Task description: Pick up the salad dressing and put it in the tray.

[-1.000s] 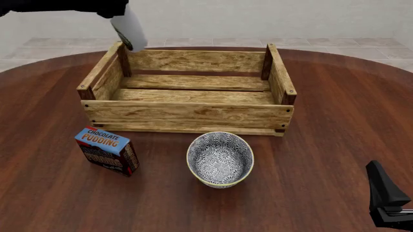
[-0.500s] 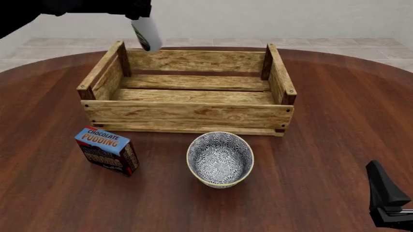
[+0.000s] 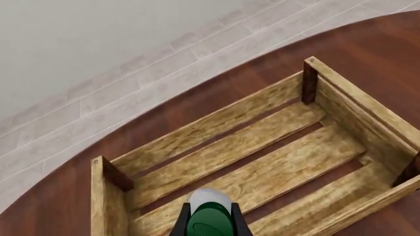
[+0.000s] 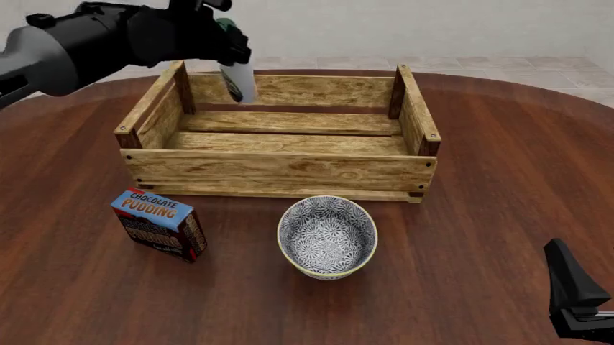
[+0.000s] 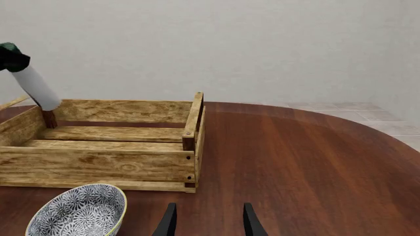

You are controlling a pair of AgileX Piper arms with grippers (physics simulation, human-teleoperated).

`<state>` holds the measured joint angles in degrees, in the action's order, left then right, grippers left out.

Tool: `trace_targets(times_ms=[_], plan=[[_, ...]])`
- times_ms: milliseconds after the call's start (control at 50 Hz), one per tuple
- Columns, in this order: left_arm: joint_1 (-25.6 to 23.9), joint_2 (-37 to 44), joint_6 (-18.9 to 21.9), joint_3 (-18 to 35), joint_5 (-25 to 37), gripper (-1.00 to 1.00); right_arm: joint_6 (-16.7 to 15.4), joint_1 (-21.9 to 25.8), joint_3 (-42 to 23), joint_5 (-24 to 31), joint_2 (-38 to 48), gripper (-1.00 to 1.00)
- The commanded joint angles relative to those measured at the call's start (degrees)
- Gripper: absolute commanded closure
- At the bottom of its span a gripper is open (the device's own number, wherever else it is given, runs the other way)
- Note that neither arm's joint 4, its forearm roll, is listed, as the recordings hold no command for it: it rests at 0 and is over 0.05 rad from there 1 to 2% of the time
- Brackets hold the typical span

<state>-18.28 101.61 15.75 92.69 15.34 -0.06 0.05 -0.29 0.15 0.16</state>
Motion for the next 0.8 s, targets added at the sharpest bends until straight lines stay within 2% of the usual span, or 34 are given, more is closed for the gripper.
trace_targets(times_ms=[20,400,800], plan=[[0.6,3.4,0.8,-1.7,-5.7,1.0,0.0,0.0,0.0,0.0,0.0,-1.0],[2.5,9.0,0.7,-3.2,-13.5,1.0,0.0,0.0,0.0,0.0,0.0,-1.0],[3.5,15.1,0.9,-2.2,-17.7,1.0,0.0,0.0,0.0,0.0,0.0,-1.0]])
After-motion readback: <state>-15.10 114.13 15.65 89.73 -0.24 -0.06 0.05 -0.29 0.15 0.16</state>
